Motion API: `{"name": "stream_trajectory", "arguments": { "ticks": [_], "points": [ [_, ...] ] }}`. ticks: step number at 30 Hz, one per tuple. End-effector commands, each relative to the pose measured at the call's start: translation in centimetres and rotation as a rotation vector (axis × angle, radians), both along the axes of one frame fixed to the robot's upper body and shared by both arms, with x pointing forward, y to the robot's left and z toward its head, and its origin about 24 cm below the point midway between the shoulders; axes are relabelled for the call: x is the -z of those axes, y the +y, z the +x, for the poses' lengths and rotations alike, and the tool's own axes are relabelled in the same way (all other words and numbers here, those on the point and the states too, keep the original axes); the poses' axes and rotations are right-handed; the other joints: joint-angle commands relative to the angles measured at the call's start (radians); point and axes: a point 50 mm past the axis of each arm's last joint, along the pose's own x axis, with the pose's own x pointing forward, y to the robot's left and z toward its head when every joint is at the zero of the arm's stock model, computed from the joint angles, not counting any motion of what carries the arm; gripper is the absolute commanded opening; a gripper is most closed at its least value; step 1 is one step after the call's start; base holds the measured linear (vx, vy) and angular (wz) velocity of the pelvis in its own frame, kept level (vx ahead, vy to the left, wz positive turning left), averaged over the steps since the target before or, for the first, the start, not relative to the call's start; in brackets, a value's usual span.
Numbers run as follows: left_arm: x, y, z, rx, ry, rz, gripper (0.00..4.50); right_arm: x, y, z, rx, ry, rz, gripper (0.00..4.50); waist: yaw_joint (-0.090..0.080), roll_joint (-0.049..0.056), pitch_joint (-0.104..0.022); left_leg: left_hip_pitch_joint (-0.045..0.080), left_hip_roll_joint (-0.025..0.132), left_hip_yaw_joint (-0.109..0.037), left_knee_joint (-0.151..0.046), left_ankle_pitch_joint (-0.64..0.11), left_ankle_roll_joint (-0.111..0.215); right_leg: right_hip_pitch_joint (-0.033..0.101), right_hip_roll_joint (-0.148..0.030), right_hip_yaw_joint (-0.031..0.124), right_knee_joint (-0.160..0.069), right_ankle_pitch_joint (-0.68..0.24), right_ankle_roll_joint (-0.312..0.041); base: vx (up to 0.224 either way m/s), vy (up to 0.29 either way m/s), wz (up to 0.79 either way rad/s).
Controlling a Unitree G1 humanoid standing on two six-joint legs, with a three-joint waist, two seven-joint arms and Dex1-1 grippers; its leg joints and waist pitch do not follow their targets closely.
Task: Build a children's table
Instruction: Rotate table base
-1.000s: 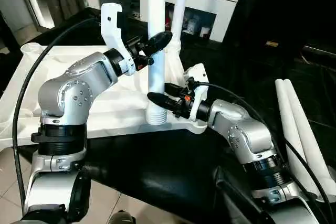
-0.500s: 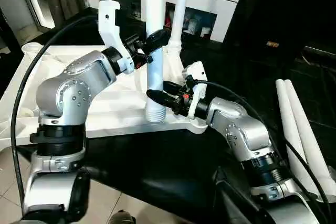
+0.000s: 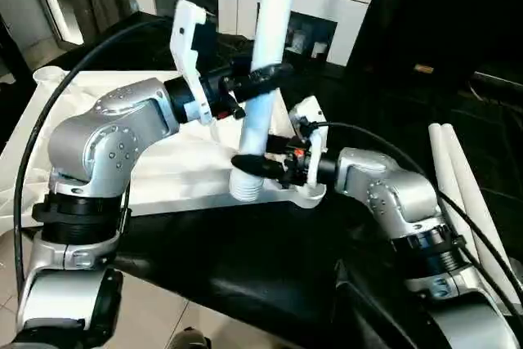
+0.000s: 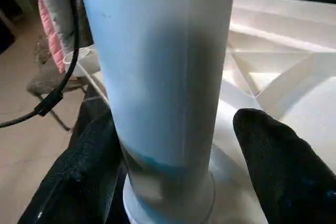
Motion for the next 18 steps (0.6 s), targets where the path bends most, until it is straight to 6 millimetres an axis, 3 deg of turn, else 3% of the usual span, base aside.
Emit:
{"name": "stream_trajectory", "arguments": {
  "ticks": [1,18],
  "points": [
    [-0.9,-0.4,-0.42,0.041,-0.033,-0.008,1.79,-0.29,-0.11,-0.12,-0.015,0.001,-0.01,3.43,-0.003,0.017,-0.094,0.008,0.033,-0.009,-0.066,-0.133,-0.051,0.064,-0.084,0.057,-0.073,-0.188,-0.132,0.0,0.0,0.0],
    [-0.98,-0.47,-0.4,0.046,-0.035,-0.017,1.77,-0.16,0.61,-0.54,-0.043,0.036,0.028,3.43,-0.002,0.017,-0.095,0.008,0.033,-0.009,-0.066,-0.125,-0.054,0.063,-0.084,0.056,-0.071,-0.172,-0.133,0.0,0.0,0.0]
  ]
}}
